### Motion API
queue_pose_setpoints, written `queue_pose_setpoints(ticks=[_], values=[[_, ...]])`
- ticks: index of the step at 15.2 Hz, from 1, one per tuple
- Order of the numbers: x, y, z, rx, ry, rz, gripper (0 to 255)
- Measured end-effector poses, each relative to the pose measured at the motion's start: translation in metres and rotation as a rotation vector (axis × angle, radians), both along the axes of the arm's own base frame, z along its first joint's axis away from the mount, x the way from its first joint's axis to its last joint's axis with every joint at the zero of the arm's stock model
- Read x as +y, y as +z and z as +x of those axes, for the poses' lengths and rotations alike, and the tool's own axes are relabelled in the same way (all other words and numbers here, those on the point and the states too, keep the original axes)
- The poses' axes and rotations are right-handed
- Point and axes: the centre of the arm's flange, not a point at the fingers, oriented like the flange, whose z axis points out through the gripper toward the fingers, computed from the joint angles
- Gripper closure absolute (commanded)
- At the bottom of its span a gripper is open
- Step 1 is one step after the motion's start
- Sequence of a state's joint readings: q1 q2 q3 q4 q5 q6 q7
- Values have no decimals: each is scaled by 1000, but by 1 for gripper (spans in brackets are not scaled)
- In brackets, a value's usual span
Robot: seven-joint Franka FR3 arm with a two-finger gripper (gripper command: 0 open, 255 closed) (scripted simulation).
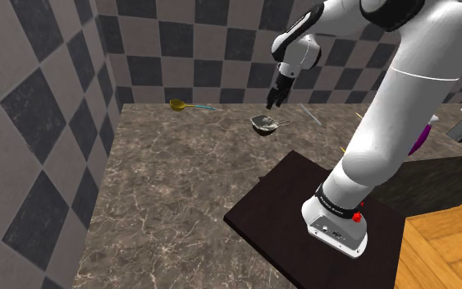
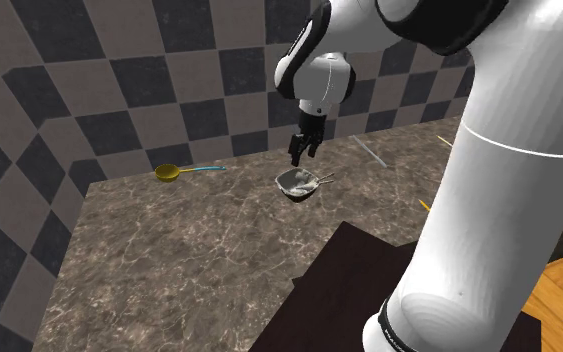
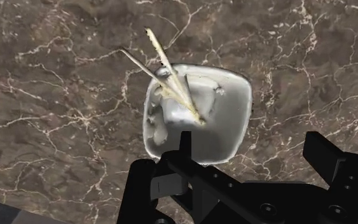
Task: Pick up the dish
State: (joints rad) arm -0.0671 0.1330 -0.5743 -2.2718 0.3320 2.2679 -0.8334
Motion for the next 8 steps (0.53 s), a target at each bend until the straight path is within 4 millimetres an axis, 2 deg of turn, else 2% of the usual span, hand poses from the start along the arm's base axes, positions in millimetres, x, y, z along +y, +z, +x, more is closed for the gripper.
queue_pose_setpoints(ticks=[8], values=[[-67, -74, 37, -19, 13, 18, 0]])
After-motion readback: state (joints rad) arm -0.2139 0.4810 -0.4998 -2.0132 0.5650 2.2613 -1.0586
